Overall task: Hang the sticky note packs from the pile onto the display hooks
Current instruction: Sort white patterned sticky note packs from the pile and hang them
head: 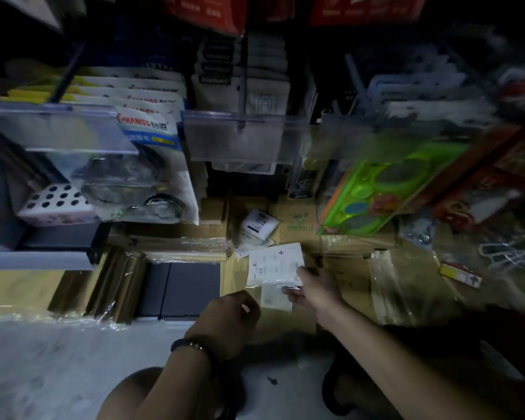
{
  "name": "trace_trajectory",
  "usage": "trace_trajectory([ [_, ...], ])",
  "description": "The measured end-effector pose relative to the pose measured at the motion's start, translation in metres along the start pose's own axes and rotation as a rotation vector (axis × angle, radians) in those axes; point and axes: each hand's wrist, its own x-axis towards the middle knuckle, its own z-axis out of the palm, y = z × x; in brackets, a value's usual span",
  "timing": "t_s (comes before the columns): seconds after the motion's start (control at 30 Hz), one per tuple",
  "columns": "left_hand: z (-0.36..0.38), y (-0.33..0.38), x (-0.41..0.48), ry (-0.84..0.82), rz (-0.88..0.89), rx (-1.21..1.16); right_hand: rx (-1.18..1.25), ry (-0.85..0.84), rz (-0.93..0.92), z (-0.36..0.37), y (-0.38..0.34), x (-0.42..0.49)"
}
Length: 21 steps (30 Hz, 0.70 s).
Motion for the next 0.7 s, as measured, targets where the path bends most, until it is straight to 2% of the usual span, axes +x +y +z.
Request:
trace_trajectory([
  [0.1, 0.003, 0.018, -0.004, -0.048, -0.060, -0.153, -0.033, -0.017, -0.133, -0.023, -0.009, -0.026],
  [0.17, 0.001, 0.039, -0.012, -0.081, -0.092, -0.343, -0.151, 0.014, -0.312, -0.039, -0.012, -0.048],
  [0.27, 0.000, 0.070, -0.024, -0.164, -0.158, -0.776, -0.493, 0.082, -0.696, -0.062, -0.007, -0.077],
  [0.33, 0.004, 0.079, -0.021, -0.212, -0.246, -1.148, -0.608, 0.032, -0.858, -0.074, -0.002, -0.095],
  [0.43, 0.010, 0.083, -0.016, -0.287, -0.238, -1.415, -0.751, -0.033, -1.063, -0.084, 0.008, -0.107],
  [0.5, 0.010, 0.088, -0.018, -0.260, -0.192, -1.469, -0.755, -0.034, -1.114, -0.087, 0.011, -0.109],
  [0.7, 0.011, 0.082, -0.026, -0.094, -0.043, -1.403, -0.564, -0.066, -1.002, -0.088, -0.002, -0.118],
])
